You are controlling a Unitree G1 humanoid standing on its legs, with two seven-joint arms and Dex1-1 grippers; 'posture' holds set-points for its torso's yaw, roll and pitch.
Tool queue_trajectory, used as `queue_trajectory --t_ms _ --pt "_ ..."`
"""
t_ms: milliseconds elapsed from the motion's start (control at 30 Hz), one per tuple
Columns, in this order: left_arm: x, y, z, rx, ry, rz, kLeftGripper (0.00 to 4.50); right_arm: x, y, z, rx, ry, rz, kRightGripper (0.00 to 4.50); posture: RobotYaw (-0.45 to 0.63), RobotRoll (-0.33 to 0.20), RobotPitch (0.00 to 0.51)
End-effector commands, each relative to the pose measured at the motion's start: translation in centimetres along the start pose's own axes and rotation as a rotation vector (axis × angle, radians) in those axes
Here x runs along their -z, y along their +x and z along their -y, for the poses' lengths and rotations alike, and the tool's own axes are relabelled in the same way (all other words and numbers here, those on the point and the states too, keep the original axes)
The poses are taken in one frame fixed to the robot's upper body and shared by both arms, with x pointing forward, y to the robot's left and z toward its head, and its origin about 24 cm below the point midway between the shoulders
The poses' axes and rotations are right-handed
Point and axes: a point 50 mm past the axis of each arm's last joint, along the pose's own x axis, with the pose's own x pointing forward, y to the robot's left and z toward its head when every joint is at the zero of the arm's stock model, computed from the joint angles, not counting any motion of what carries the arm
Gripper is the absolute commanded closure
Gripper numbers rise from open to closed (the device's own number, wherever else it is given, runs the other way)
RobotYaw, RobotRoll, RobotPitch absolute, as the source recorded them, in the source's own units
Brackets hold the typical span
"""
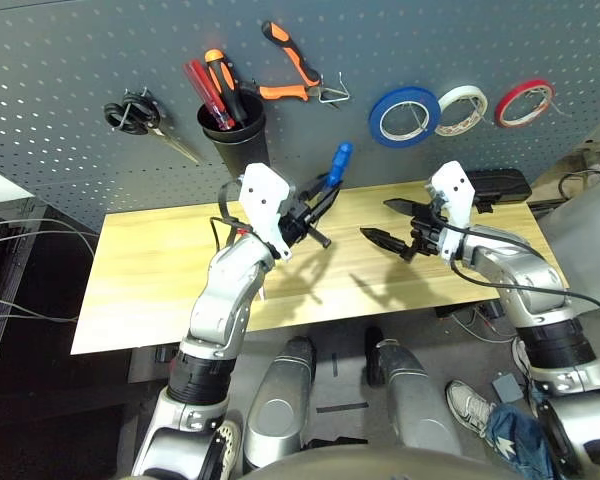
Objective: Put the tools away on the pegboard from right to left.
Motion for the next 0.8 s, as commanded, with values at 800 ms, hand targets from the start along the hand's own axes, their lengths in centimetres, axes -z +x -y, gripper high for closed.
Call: queue_trajectory --t_ms 800 --pt "-7.3 0.8 -8.6 -0.420 0.393 0.247 3.97 -3.0 1.4 -1.4 -0.063 -0.056 0.141 0.00 0.17 0.000 0.237"
